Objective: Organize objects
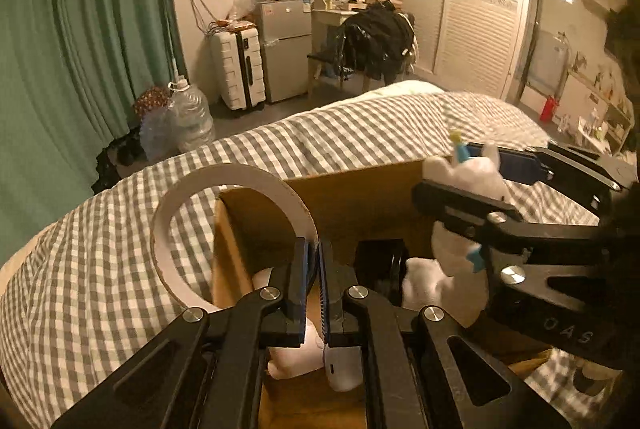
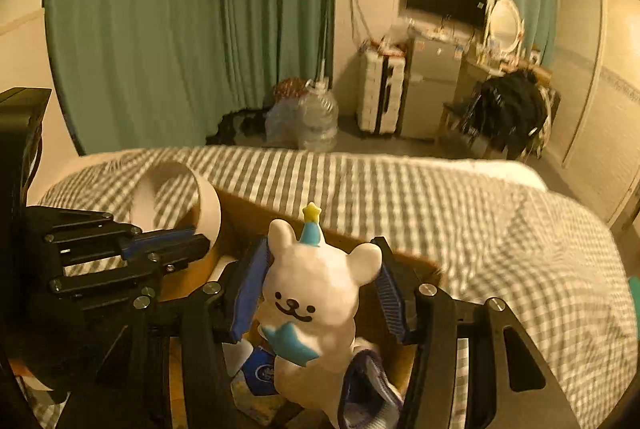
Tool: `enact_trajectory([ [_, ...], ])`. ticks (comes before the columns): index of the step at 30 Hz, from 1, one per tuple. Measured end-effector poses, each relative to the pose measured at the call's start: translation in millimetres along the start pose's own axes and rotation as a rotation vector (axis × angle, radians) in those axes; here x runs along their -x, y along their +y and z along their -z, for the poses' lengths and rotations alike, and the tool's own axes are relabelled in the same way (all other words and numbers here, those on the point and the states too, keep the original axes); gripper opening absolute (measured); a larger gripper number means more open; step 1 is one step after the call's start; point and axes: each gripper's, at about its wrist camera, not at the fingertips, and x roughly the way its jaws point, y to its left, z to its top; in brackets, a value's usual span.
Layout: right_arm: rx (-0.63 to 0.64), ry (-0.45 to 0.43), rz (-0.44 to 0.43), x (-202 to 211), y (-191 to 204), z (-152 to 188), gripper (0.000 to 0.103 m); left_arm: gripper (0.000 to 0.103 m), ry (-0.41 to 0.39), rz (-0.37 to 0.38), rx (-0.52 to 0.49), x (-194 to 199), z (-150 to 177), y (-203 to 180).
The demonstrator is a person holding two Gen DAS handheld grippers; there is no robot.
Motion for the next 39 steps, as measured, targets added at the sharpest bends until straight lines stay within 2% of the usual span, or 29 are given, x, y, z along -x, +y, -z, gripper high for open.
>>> enact_trajectory([
  [5,-0.004,0.037,-0.001,-19.8,-7.8,7.4,0.051,0.004,0.006,0.033,0.006,-4.2,-1.7,-7.1],
  [9,-0.042,0.032,-0.008,-21.2,-19.1,7.2,0.052,0.005,0.001,0.057,-0.012,-0.8,-2.0,-18.6],
  [15,-0.074,0.025,-0.001,-16.5,-31.2,-0.6,0.052,0.007,0.016,0.056,-0.031,0.9,-3.4,-31.6],
  [17,-0.085,0.027,0.012,-11.7,-34.6,-3.3,0.056,0.008,0.022,0.049,-0.03,3.8,-6.0,-31.7],
  [19,-0.097,0.02,0.027,1.7,-30.3,-3.6,0.059,0.014,0.032,0.04,-0.025,7.6,-9.4,-32.0],
  [22,-0.117,0.015,0.026,16.0,-31.7,-8.4,0.064,0.05,0.022,0.006,-0.007,18.0,-17.3,-30.0],
  [23,-0.127,0.007,0.034,22.2,-33.7,-10.7,0.066,0.066,0.014,-0.003,0.003,21.6,-21.4,-29.1],
  [24,-0.132,0.003,0.04,27.6,-32.8,-12.7,0.067,0.071,0.004,-0.009,0.013,26.2,-24.5,-28.0],
  [28,-0.151,-0.029,0.062,54.6,-34.1,-22.3,0.073,0.074,-0.026,-0.03,0.035,50.7,-37.4,-23.0],
  [30,-0.157,-0.058,0.079,73.8,-35.2,-28.4,0.077,0.082,-0.046,-0.048,0.044,65.4,-44.4,-21.3],
  [33,-0.162,-0.106,0.103,104.1,-31.1,-36.8,0.084,0.082,-0.083,-0.049,0.045,92.5,-51.4,-20.9],
  [39,-0.174,-0.193,0.13,172.1,-19.2,-52.2,0.089,0.09,-0.18,-0.07,0.039,164.3,-62.6,-31.8],
])
